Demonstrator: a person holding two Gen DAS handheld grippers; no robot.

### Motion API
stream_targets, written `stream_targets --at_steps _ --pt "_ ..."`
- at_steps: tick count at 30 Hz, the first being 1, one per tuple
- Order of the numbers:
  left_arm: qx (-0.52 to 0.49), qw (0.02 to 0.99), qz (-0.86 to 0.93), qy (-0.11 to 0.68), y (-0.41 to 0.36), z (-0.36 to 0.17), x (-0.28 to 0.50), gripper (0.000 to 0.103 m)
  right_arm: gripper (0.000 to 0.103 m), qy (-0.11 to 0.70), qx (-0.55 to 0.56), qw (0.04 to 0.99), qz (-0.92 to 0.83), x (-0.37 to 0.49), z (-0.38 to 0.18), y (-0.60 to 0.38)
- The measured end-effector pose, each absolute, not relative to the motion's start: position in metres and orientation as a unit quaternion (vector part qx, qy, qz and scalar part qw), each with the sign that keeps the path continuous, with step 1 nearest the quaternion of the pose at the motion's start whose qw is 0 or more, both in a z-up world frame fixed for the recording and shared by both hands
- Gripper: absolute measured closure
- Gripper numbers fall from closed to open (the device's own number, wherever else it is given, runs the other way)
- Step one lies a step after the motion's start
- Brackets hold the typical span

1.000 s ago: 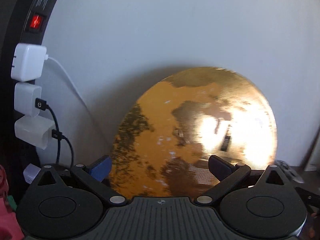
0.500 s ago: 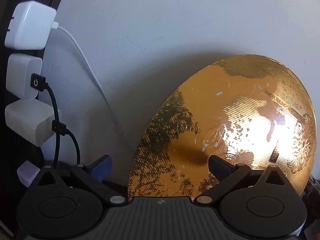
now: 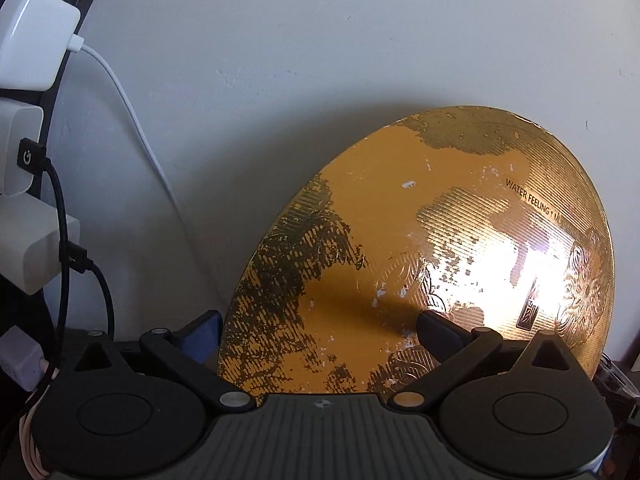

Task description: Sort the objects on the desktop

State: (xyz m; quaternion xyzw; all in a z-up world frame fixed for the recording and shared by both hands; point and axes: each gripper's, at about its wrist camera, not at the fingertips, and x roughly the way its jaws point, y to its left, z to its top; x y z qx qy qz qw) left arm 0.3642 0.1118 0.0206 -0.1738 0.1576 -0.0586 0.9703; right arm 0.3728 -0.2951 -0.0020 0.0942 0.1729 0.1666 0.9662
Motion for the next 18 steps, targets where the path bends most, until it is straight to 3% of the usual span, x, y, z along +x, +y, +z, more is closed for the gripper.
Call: stream_targets --at_steps 18 --pt "-0.171 0.974 -0.053 0.135 0.101 0.019 0.359 0.000 0.000 0.148 0.072 0.972 0.167 0.378 -0.008 -0.287"
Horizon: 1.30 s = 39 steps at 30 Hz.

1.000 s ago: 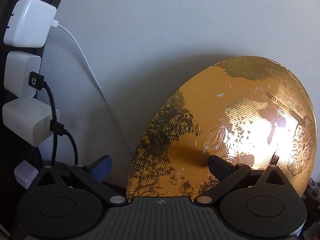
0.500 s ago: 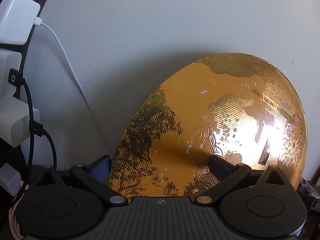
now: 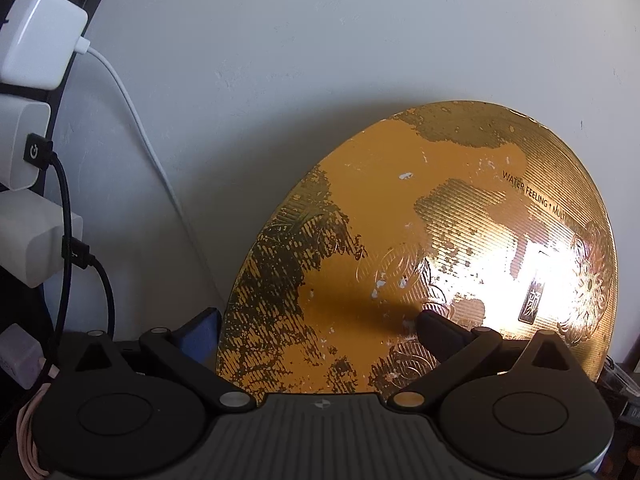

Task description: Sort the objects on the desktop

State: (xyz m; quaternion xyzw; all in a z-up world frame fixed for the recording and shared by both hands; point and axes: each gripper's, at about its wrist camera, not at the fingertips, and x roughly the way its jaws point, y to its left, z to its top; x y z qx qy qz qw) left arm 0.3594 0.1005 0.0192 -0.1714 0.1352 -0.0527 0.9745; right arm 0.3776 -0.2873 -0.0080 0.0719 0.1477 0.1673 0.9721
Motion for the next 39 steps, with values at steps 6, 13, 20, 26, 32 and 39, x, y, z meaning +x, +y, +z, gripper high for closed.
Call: stream_targets --at_steps 6,13,20,26,32,39 --pt "-0.170 0.981 -0.053 0.081 0.086 0.036 0.347 0.001 0.000 0.079 0.064 0.981 0.164 0.358 0.015 -0.289" --pt "-0.159 0.985 -0.072 -0.001 0.071 0.086 0.306 0.001 0.000 0.018 0.051 0.985 0.162 0.315 0.071 -0.299" --pt "-0.154 0.983 -0.101 -0.004 0.057 0.128 0.241 0.001 0.000 0.040 0.050 0.988 0.143 0.246 0.116 -0.317" --pt "-0.160 0.979 -0.117 0.046 0.045 0.113 0.175 0.001 0.000 0.075 0.047 0.990 0.110 0.163 0.120 -0.333" --pt "-0.167 0.973 -0.131 0.091 0.034 0.094 0.126 0.002 0.000 0.113 0.056 0.990 0.071 0.093 0.112 -0.348" --pt "-0.159 0.963 -0.155 0.155 0.008 0.071 0.086 0.002 0.000 0.149 0.073 0.986 0.027 0.048 0.106 -0.344"
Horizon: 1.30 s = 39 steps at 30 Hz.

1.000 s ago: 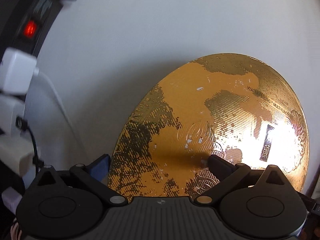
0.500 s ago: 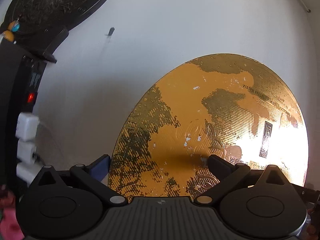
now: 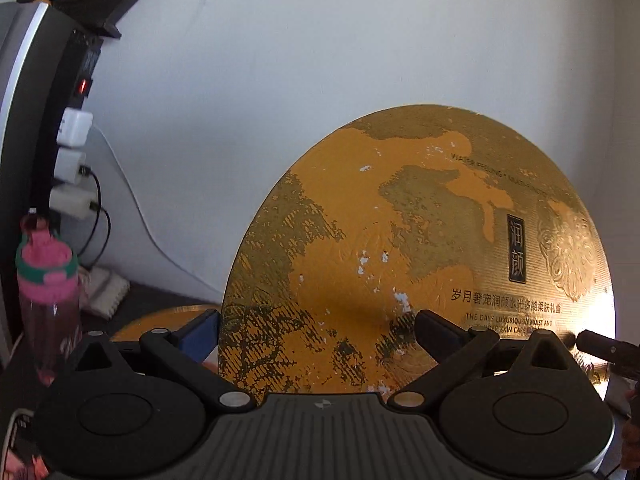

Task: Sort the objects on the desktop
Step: 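Lift the gold lid with both grippers and carry it toward the box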

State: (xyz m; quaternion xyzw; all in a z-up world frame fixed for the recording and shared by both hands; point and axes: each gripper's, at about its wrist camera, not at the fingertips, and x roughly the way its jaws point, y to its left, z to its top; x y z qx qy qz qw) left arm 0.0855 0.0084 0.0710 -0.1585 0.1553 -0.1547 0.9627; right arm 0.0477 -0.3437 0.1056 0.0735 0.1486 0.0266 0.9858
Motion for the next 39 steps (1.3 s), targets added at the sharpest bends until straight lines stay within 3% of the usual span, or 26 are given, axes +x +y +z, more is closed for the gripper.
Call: stream_targets --at_steps 11,22,39 --pt "-0.145 0.952 -0.160 0.216 -0.006 0.050 0.067 0.002 0.000 0.232 0.138 0.963 -0.005 0.025 0.071 -0.360" --pt "-0.141 0.944 -0.159 0.251 -0.013 0.033 0.045 0.002 0.000 0.262 0.153 0.953 -0.017 0.002 0.055 -0.369" --pt "-0.143 0.949 -0.069 0.271 0.036 0.025 0.028 0.002 0.000 0.297 0.173 0.937 0.055 0.055 0.015 -0.332"
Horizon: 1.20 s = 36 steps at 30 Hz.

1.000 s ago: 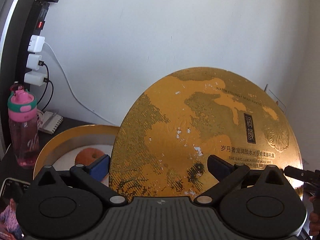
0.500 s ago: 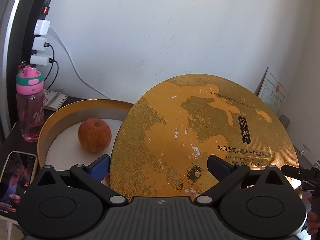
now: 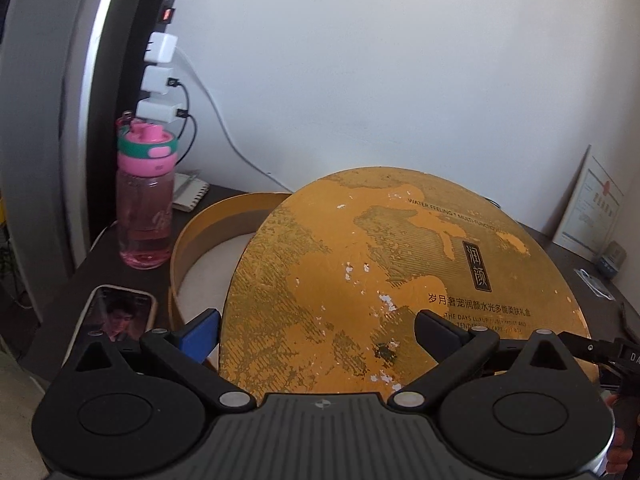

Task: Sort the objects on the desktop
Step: 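Lift the gold lid with both grippers and carry it toward the box, then tilt the gold lid flat with both grippers and lower it over the box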

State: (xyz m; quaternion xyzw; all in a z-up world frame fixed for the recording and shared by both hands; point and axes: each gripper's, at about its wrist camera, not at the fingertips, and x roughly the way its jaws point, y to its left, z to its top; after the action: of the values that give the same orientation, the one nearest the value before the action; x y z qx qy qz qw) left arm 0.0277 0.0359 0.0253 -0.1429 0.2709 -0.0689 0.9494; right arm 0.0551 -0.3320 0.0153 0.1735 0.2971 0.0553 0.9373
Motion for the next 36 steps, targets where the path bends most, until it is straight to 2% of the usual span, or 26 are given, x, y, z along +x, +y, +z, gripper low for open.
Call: stream_targets --at_steps 21,36 --pt "-0.161 0.955 -0.016 0.250 0.087 0.030 0.093 0.002 0.000 0.308 0.172 0.931 0.093 0.159 0.007 -0.288" --pt "-0.146 0.953 -0.004 0.264 0.093 0.029 0.140 0.002 0.000 0.354 0.213 0.907 0.084 0.213 -0.013 -0.284"
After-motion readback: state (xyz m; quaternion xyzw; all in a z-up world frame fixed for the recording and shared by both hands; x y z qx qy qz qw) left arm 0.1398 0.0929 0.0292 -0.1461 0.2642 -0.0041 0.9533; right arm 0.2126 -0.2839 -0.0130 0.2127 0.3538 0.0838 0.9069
